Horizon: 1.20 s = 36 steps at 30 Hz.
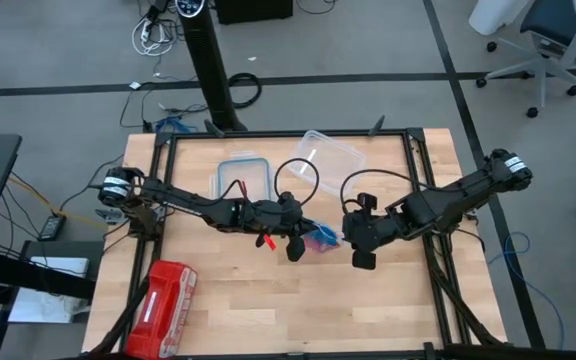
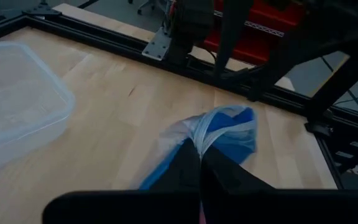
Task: Roll bandage
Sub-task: Close the transparent zip bag
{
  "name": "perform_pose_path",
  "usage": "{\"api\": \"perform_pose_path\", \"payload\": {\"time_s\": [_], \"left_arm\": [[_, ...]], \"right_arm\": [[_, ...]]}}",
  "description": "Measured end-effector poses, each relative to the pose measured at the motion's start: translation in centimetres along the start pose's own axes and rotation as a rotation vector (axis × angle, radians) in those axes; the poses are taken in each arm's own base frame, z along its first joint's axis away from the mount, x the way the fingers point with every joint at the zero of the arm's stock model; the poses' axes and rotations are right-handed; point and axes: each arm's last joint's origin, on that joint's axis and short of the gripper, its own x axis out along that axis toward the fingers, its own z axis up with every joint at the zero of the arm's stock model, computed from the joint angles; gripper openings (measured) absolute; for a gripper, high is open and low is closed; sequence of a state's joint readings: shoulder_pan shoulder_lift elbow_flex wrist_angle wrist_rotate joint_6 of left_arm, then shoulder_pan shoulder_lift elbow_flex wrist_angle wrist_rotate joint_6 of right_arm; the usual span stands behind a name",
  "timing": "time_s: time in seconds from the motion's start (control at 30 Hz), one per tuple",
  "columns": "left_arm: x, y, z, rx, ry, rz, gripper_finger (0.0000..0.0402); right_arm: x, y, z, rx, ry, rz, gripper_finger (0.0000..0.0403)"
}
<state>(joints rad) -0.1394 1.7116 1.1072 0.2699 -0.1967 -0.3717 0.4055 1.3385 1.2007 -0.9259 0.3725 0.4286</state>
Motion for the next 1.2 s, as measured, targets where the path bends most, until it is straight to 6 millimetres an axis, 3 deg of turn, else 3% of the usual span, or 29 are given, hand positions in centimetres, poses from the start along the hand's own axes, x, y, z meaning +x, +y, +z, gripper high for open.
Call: {"api": "perform_pose_path", "payload": {"time_s": [1.2], "left_arm": [[0.00, 0.01, 0.10, -0.004, -0.014, 0.012, 0.0000]], "right_arm": [[0.86, 0.73, 0.40, 0.113, -0.025, 0.073, 0.0149]]}}
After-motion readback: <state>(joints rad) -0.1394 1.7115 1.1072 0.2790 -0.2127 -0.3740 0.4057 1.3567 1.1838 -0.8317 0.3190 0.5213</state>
